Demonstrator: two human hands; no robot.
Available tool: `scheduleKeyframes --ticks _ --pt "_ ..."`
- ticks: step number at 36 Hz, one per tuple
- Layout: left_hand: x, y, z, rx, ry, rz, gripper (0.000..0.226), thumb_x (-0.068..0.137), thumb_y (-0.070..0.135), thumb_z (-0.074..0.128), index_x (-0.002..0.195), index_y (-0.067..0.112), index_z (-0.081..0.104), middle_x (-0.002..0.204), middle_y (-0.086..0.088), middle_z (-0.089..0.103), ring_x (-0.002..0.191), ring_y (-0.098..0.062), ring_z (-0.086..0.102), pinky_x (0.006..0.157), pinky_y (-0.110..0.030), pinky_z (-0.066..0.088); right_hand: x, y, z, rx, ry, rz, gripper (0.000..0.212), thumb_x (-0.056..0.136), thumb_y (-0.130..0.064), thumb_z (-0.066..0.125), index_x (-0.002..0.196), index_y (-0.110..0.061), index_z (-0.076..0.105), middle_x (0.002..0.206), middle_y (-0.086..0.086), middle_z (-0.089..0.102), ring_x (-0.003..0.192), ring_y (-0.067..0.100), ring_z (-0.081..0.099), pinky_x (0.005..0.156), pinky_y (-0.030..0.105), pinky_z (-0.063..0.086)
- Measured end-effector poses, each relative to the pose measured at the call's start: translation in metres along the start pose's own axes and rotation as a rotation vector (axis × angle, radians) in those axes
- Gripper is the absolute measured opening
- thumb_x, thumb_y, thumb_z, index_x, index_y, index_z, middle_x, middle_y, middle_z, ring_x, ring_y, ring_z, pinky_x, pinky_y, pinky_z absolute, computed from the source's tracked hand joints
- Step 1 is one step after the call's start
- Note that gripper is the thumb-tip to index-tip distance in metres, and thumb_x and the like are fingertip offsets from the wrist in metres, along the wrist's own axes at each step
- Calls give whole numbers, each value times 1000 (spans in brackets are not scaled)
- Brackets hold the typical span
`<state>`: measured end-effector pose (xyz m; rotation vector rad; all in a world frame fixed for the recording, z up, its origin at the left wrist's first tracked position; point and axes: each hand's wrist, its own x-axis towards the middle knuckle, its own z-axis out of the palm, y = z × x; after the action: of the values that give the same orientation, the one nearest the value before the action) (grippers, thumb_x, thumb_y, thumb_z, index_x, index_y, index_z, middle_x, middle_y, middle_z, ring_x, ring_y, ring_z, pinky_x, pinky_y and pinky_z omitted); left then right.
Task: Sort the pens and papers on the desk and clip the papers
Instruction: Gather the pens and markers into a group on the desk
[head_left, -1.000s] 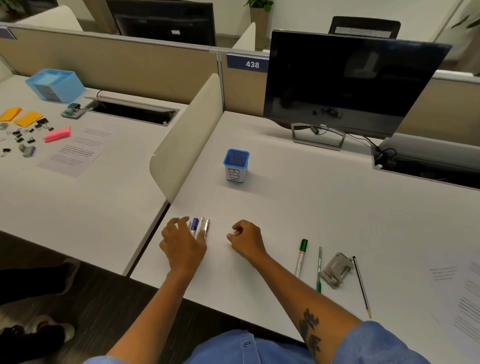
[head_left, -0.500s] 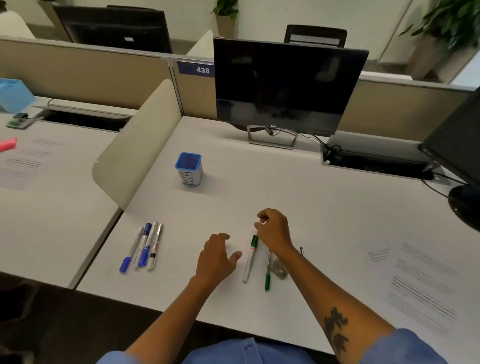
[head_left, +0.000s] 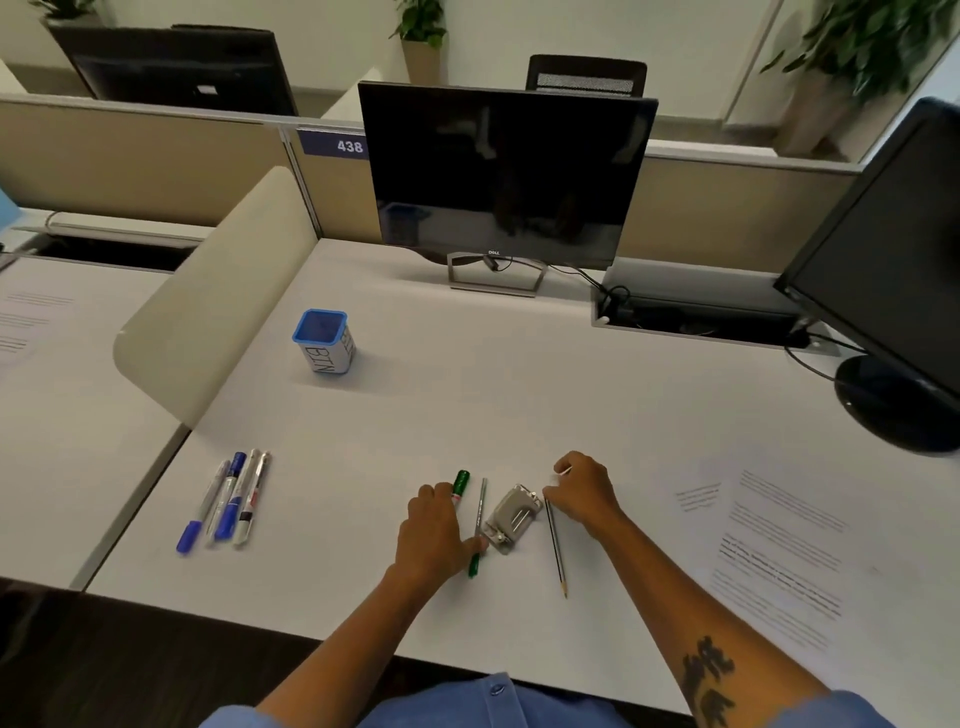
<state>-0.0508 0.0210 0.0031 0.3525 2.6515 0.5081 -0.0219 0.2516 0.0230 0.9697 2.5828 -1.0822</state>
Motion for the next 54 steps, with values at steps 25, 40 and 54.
scheduleKeyframes --ticks 25,40,54 --pt "0 19 17 -108 53 -124 47 86 25 79 121 11 50 115 -9 63 103 -28 62 82 -36 51 -15 14 10 -190 -103 -40 37 81 1 67 114 -8 55 115 12 64 102 30 67 78 31 53" --pt "10 17 12 -124 7 -171 18 89 24 71 98 10 65 96 -4 70 86 -24 66 72 -34 51 -17 8 12 -179 -68 15 34 79 -9 71 109 -9 55 112 11 65 100 30 67 69 29 45" --pt "21 5 2 -64 -75 -140 13 89 15 62 102 11 63 107 -8 67 94 -28 64 72 -30 45 -9 1 10 -166 -4 72 32 79 -10 73 109 -7 59 110 11 68 100 31 69 69 29 46"
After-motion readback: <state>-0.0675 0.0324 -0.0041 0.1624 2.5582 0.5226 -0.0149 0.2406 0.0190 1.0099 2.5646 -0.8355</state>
